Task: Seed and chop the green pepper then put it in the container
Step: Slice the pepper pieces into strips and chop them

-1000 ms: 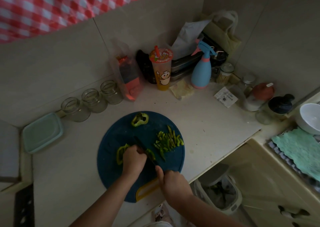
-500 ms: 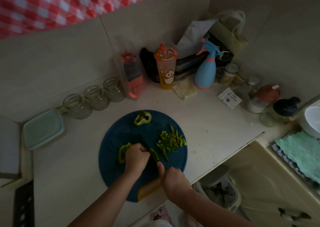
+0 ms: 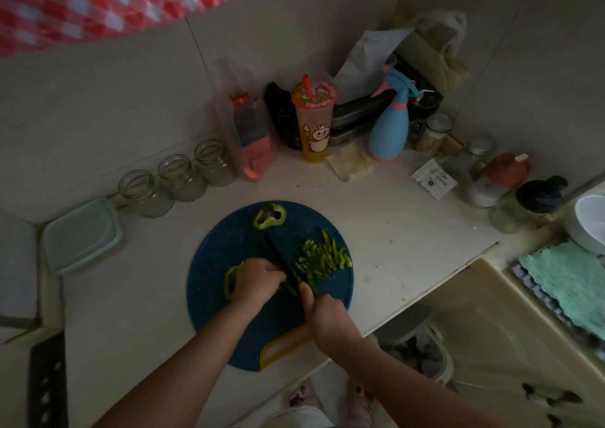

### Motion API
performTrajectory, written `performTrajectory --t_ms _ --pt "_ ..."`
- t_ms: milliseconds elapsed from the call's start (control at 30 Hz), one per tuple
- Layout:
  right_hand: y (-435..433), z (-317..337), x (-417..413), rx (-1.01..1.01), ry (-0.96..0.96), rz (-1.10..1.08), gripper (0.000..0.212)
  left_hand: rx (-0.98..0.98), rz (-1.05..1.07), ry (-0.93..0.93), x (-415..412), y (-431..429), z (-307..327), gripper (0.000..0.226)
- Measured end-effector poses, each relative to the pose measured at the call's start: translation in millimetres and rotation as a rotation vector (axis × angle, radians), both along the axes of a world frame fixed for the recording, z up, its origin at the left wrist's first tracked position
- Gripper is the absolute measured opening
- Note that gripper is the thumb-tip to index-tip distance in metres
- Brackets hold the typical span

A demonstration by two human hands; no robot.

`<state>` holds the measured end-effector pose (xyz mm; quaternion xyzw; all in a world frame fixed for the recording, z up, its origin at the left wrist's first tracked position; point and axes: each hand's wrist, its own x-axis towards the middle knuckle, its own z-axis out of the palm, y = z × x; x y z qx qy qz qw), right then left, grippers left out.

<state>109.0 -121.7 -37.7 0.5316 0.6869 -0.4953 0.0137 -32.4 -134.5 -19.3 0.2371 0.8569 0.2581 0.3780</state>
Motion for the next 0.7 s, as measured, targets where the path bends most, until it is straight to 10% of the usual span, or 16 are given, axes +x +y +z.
performTrajectory --t_ms 700 --pt "0.2 9.7 25.1 -0.043 0.038 0.005 0.06 0.105 0.008 -0.016 5.3 -10.9 -9.1 0.013"
